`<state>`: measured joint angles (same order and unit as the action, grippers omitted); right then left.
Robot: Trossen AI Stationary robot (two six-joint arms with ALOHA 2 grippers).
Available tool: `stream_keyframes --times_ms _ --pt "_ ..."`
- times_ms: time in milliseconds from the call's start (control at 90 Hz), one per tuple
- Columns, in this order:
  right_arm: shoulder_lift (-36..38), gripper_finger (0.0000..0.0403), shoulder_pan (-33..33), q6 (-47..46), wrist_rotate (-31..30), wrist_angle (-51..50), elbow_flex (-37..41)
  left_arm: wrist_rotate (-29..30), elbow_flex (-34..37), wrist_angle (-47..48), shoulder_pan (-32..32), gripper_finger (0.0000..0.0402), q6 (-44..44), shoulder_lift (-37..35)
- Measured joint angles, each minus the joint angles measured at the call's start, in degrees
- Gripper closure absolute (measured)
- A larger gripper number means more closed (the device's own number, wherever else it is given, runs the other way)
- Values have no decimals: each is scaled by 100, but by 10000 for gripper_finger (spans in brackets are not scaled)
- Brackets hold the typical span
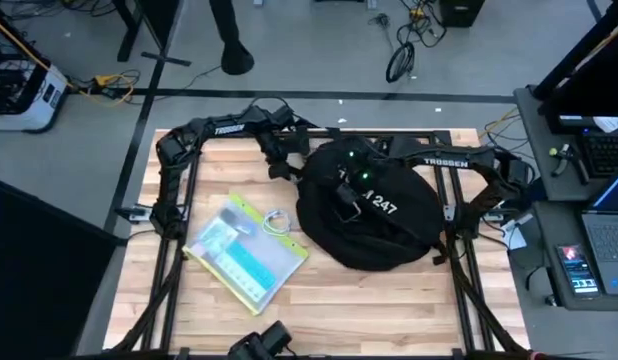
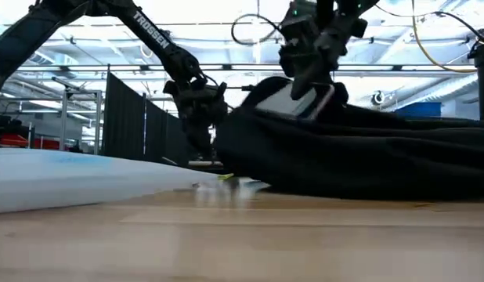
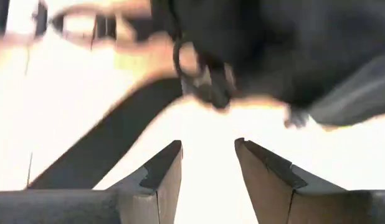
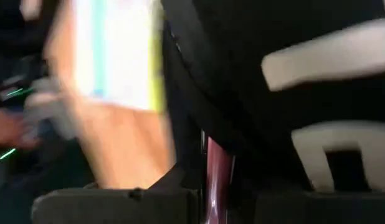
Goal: Unpack backpack
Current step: Remove the cellphone from the black backpack
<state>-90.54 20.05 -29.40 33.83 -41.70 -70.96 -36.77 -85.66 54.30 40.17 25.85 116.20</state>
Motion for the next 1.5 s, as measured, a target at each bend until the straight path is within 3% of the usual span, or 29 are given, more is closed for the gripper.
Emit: stream_keyframes --times_ms 167,411,644,911,989,1078,1200,1500 --pt "-5 383 -86 272 1131 235 0 167 -3 10 -21 258 -187 -315" --pt "-452 383 -435 1142 1196 -861 2 297 -3 -99 -54 259 -564 -630" --pt "-1157 383 -616 1492 2258 174 4 305 -3 -538 -127 259 -909 -659" --pt "-1199 383 -742 1512 2877 867 7 646 1 -440 -204 259 -1055 -1020" --pt "-1191 383 -717 1514 2815 1100 -166 1014 -27 -324 -218 259 -1056 -1287" --pt "-1218 383 -565 1492 2243 1492 -386 1462 -189 -97 -239 259 -1057 -1598" --pt "-1399 383 -174 884 1823 2339 -632 1957 -465 312 -253 259 -1057 -2094" --pt "-2341 383 134 -576 1435 4331 -1245 2085 -735 482 -25 259 -1088 -2944"
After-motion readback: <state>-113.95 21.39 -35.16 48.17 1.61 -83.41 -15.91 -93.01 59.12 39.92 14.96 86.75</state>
